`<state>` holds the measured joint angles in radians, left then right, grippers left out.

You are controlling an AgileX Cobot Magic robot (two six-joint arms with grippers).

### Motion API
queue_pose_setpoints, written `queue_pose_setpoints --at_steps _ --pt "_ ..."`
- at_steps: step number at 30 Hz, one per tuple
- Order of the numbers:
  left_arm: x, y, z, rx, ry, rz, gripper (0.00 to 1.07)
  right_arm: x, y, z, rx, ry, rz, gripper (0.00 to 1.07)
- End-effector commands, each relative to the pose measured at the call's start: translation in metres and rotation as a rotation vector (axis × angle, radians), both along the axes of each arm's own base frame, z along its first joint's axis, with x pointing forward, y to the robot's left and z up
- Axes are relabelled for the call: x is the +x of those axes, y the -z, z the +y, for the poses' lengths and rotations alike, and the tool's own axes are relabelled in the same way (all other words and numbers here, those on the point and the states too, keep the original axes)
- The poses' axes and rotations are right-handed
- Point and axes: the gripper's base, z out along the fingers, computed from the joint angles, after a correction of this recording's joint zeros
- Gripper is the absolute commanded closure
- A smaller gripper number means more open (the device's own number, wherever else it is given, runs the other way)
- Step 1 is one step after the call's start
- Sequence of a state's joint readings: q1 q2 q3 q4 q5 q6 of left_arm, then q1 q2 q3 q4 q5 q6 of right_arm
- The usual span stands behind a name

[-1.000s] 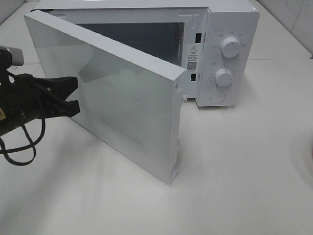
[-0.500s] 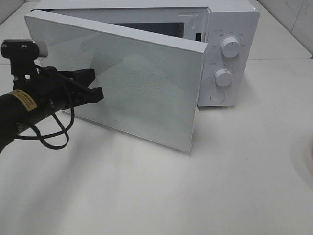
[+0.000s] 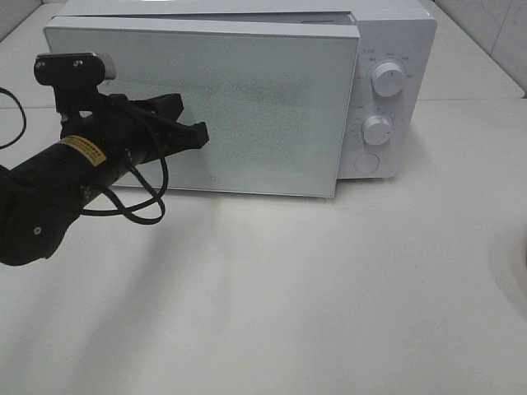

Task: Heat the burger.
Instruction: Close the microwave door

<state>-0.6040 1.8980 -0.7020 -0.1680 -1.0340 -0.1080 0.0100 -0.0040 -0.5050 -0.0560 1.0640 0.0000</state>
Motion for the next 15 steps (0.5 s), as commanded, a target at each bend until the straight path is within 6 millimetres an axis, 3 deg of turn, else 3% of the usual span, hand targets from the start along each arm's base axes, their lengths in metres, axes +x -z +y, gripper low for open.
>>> queue_pose_setpoints --at_steps 1,8,15 --pt "0.005 -0.005 -0.006 0.011 -0.027 -0.038 1.07 -0.004 0.000 0.000 0.001 0.004 -0.034 0.13" --pt "0.026 -0.009 -0.016 -0.016 -0.067 -0.047 1.07 -0.004 0.000 0.000 0.001 0.004 -0.034 0.13" --pt "0.032 -0.008 -0.025 0.000 -0.068 -0.036 1.07 -0.004 0.000 0.000 0.001 0.004 -0.034 0.13"
